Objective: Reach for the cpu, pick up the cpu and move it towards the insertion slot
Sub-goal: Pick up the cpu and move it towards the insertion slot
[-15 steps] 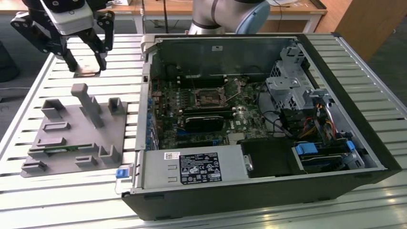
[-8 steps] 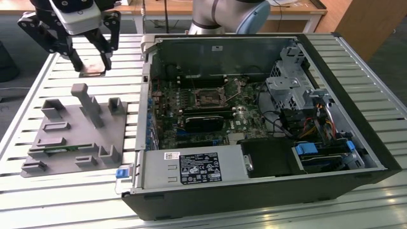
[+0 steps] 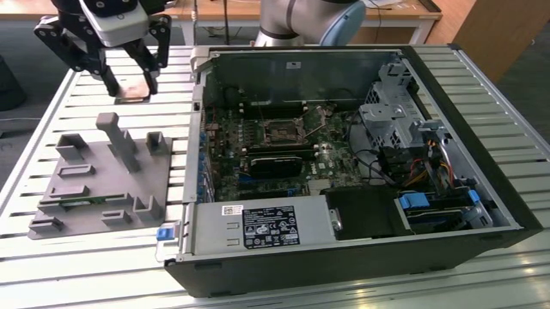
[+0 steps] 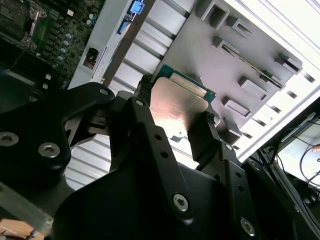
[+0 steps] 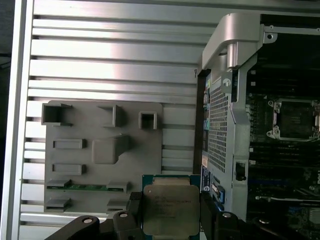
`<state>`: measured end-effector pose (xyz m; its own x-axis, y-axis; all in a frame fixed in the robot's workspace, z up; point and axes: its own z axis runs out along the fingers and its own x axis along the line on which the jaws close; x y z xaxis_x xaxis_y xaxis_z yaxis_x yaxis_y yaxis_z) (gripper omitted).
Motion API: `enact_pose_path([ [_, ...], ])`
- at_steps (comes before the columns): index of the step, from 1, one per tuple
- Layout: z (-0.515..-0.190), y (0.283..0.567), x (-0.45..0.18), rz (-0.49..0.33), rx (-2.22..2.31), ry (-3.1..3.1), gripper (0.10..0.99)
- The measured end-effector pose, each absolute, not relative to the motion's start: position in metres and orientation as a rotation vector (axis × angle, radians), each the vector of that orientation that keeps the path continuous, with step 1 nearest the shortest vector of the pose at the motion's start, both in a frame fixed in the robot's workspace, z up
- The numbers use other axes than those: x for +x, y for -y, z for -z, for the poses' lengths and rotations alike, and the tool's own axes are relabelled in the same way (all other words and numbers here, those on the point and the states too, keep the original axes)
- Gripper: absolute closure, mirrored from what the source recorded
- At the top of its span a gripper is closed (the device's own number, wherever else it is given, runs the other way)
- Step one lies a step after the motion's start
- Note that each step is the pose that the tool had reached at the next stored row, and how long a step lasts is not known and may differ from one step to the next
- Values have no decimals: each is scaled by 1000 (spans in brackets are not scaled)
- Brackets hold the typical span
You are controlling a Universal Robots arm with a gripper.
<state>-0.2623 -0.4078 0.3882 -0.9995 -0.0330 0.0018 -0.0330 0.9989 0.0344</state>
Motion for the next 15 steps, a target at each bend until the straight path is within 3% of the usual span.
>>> enact_pose_path([
  [15, -388, 408, -243, 54, 52, 3138, 545],
])
